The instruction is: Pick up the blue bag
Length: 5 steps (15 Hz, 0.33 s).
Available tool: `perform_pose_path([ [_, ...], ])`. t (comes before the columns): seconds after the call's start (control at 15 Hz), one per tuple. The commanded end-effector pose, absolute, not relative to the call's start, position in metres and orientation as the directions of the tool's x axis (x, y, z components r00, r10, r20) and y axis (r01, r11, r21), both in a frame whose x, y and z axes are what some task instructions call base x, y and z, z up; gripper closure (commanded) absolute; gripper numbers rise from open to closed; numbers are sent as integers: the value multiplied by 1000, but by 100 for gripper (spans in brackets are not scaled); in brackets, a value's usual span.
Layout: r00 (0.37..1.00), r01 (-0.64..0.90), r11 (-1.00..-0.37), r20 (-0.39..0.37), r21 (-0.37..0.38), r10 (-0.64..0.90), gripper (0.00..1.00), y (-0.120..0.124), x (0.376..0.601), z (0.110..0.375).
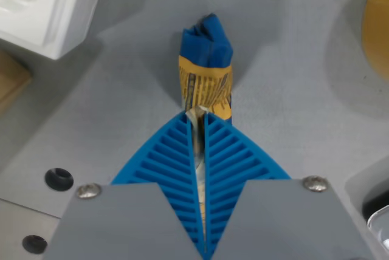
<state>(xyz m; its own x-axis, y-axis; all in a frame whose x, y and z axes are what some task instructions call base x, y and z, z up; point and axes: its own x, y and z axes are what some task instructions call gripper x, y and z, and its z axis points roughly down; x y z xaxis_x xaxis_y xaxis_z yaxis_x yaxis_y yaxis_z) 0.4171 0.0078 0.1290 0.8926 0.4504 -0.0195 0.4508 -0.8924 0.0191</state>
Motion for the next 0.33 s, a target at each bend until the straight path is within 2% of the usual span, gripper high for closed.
perform_pose_path([
  [0.07,882,466,-882,46,75,470,100,3,401,149],
  [0.33,881,469,-881,32,65,471,100,2,404,169],
])
